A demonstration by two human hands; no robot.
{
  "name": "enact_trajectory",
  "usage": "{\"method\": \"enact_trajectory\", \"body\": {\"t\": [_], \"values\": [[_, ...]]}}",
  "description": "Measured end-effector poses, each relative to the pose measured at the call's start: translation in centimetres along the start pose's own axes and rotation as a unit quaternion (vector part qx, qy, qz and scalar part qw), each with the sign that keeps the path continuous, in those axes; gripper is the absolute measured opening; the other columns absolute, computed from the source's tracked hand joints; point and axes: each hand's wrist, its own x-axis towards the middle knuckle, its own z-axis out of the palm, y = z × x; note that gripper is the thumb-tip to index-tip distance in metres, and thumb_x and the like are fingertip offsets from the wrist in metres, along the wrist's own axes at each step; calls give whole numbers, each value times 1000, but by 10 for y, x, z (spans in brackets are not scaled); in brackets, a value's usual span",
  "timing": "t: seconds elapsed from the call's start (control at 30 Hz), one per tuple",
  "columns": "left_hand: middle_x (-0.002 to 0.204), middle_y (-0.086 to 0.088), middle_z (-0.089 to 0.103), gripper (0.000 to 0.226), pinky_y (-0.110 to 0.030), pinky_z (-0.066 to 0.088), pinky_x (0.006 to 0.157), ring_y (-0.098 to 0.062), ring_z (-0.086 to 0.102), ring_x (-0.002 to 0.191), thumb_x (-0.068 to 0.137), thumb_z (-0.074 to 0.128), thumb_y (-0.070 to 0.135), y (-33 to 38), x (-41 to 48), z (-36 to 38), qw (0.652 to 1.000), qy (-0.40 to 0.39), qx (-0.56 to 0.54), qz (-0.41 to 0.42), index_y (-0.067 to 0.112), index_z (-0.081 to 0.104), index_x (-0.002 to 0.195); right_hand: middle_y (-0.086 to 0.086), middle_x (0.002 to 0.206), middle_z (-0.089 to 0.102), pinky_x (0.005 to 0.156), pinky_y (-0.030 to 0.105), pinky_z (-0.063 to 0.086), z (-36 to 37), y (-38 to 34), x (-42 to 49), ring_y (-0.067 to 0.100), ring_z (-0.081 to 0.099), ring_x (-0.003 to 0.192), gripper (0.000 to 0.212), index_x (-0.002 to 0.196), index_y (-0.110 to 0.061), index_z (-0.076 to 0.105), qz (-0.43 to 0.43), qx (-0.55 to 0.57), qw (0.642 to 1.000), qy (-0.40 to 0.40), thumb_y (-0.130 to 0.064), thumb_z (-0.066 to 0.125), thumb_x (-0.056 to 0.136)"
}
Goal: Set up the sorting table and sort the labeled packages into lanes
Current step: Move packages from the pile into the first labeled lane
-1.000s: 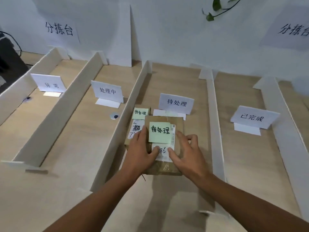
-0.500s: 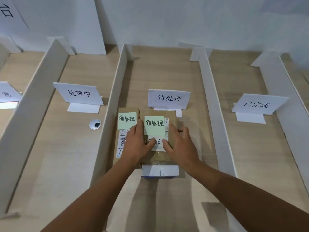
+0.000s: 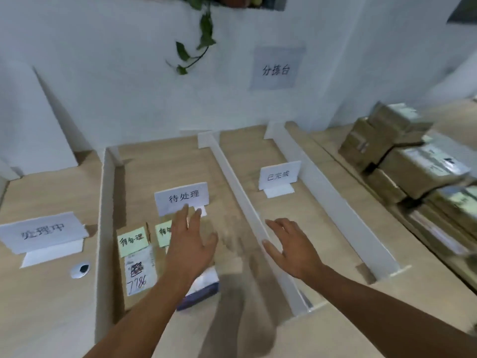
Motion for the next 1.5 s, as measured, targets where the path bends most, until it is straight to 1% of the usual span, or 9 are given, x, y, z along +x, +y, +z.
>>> {"method": "enact_trajectory", "body": {"t": [0.1, 0.23, 0.43, 0.6, 0.77, 0.93, 1.13, 1.33, 1.5], "values": [[170, -5, 12, 77, -41, 9, 125, -26, 4, 156, 96, 53, 58, 81, -15, 30, 991, -50, 14, 126, 17, 32, 158, 7, 141, 54, 102, 44, 46, -59, 53, -68, 29, 51, 127, 58, 146, -17, 52, 61, -50, 996, 42, -50, 54, 98], [170, 3, 5, 88, -37, 3, 126, -19, -3, 156, 90, 40, 75, 185, -66, 94, 968, -123, 2, 219, 26, 22, 160, 9, 144, 53, 103, 45, 46, -114, 108, -168, 31, 48, 131, 67, 146, -17, 51, 143, -75, 982, 94, -59, 45, 95], [169, 0, 15, 88, -39, 14, 125, -21, 6, 155, 89, 44, 73, 332, -157, 184, 926, -189, -9, 326, 23, 25, 159, 7, 154, 43, 113, 39, 32, -175, 198, -313, 26, 37, 142, 70, 154, -23, 40, 250, -107, 950, 150, -63, 43, 96], [165, -5, 24, 87, -43, 20, 124, -24, 14, 153, 90, 46, 70, 447, -215, 263, 908, -208, -16, 362, 18, 30, 158, 7, 154, 42, 112, 39, 35, -231, 289, -406, 27, 39, 140, 69, 154, -24, 38, 294, -112, 931, 187, -60, 49, 96], [165, -6, 26, 86, -40, 16, 125, -24, 14, 153, 93, 52, 65, 541, -267, 348, 906, -225, -29, 356, 14, 29, 158, 7, 151, 44, 112, 41, 38, -278, 386, -468, 26, 40, 138, 68, 154, -19, 40, 302, -88, 928, 198, -55, 52, 97], [161, -6, 31, 86, -42, 24, 123, -22, 20, 151, 92, 45, 69, 594, -284, 414, 914, -226, -23, 338, 13, 31, 156, 5, 153, 42, 116, 35, 33, -296, 467, -489, 23, 37, 141, 69, 154, -19, 39, 292, -70, 938, 174, -55, 53, 97], [165, -5, 26, 88, -45, 23, 124, -22, 18, 153, 92, 40, 74, 634, -249, 507, 930, -238, -4, 281, 17, 26, 159, 1, 155, 38, 114, 39, 38, -293, 580, -458, 20, 35, 142, 69, 156, -26, 34, 266, -32, 955, 129, -61, 46, 98], [152, -15, 42, 78, -42, 29, 120, -28, 33, 143, 94, 59, 53, 665, -214, 603, 953, -219, -26, 209, 2, 41, 150, 5, 154, 38, 111, 41, 41, -275, 687, -404, 23, 36, 141, 66, 155, -25, 35, 239, -1, 969, 55, -57, 47, 99], [152, -10, 43, 72, -45, 33, 117, -27, 34, 142, 94, 60, 52, 675, -194, 648, 969, -221, -26, 111, 11, 40, 150, 3, 155, 34, 111, 40, 41, -270, 754, -363, 23, 37, 140, 66, 156, -27, 31, 219, 47, 975, 0, -55, 48, 99]]}}
